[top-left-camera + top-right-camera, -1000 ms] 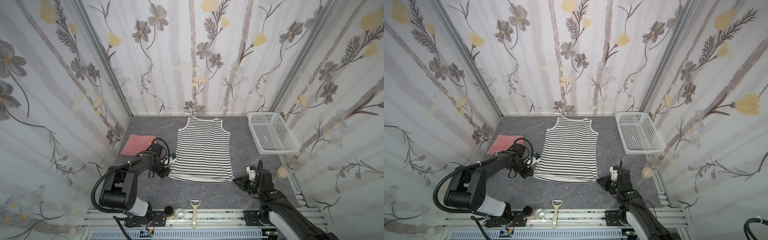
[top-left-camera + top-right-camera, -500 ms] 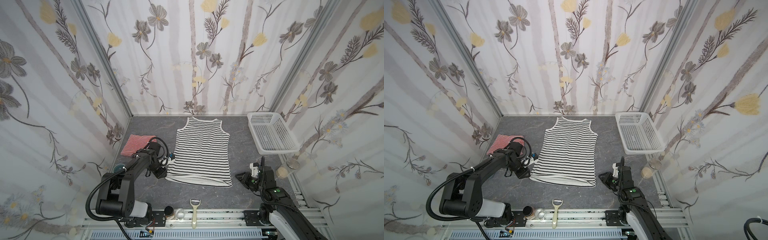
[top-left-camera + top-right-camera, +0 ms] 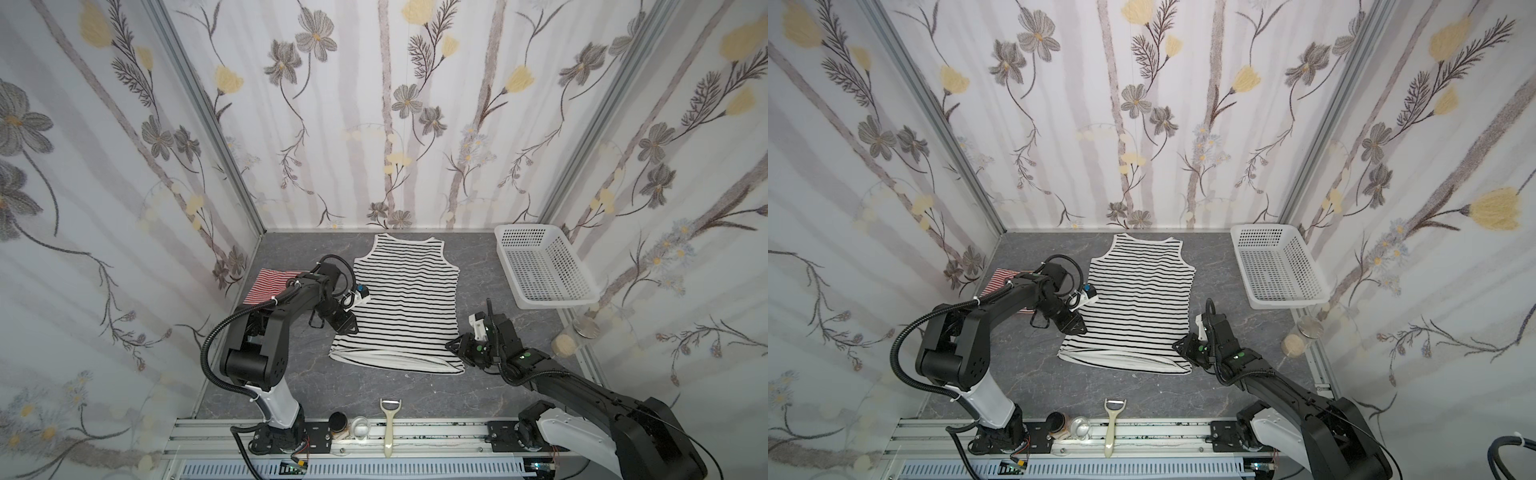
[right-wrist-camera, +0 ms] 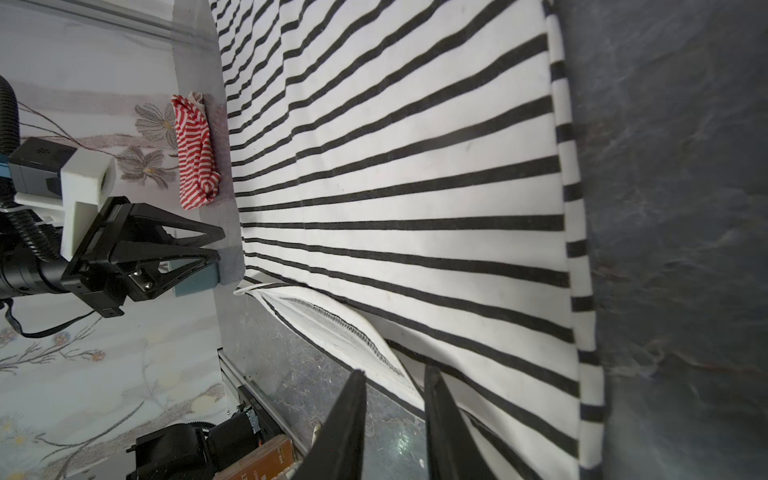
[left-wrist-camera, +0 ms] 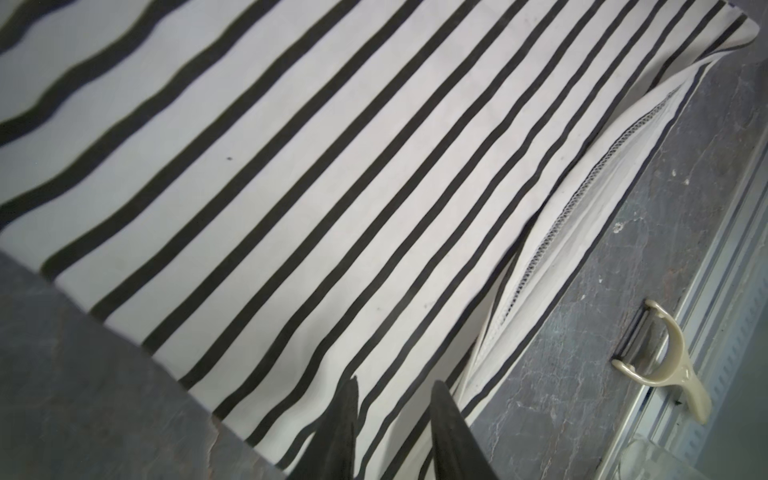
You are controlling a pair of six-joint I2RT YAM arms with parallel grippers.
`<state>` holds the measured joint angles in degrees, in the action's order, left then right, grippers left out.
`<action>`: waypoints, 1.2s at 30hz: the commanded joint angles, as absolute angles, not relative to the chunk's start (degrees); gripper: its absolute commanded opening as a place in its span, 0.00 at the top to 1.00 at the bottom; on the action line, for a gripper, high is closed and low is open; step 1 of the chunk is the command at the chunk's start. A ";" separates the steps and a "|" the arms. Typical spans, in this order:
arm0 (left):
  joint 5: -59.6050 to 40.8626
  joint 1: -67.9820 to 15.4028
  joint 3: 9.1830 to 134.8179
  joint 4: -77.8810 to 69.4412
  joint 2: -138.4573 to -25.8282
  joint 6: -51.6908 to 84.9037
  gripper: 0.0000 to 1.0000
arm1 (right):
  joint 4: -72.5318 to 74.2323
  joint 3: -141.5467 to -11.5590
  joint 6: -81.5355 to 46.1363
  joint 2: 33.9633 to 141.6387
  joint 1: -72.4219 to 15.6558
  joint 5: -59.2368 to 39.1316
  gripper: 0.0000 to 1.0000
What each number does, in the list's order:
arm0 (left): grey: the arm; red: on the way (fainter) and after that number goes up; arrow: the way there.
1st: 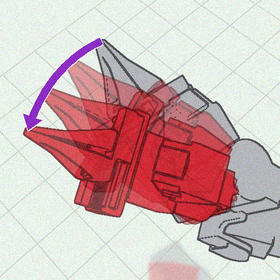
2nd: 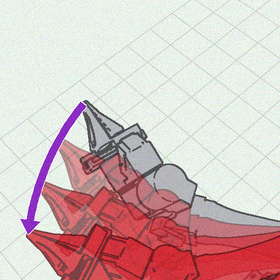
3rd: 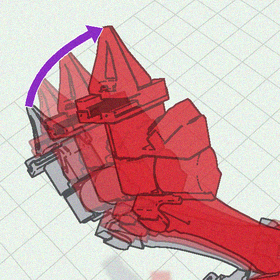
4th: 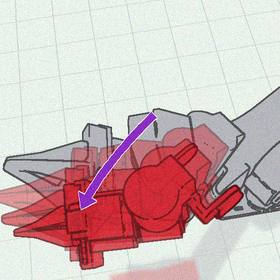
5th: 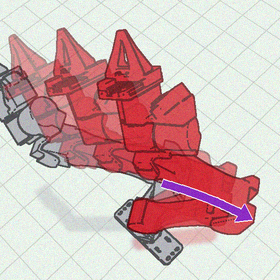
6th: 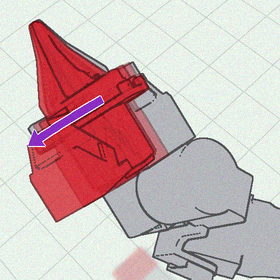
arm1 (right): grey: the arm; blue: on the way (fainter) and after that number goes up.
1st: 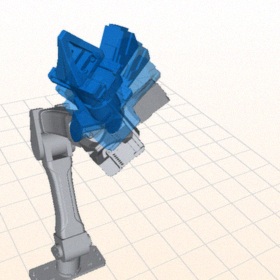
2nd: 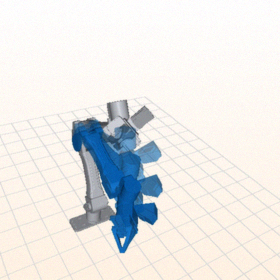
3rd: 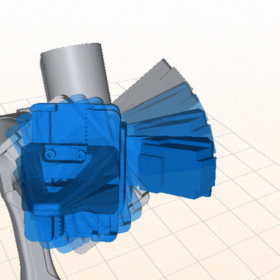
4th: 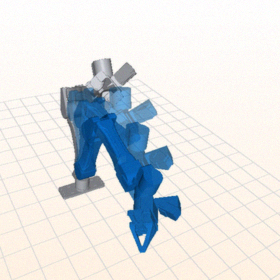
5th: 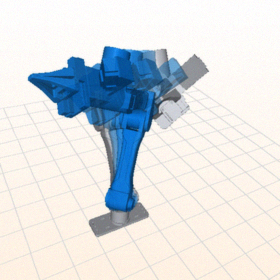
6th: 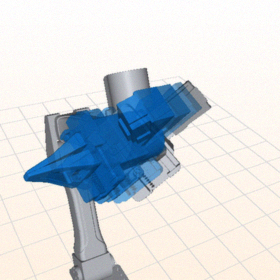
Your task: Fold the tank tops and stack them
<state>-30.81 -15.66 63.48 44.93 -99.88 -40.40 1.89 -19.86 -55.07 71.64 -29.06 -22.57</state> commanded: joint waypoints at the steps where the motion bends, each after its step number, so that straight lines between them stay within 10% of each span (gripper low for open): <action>1: -33.23 -18.38 64.12 44.23 -102.00 -39.04 0.69 | 7.08 -20.02 -56.68 74.25 -30.84 -21.58 0.74; 36: -29.42 -28.97 51.76 47.74 -98.68 -42.49 0.69 | 4.02 -15.53 -59.24 66.05 -39.55 -24.17 0.69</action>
<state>-33.89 -29.15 51.53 46.39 -98.85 -40.77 5.37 -15.03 -59.88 67.68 -39.44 -23.73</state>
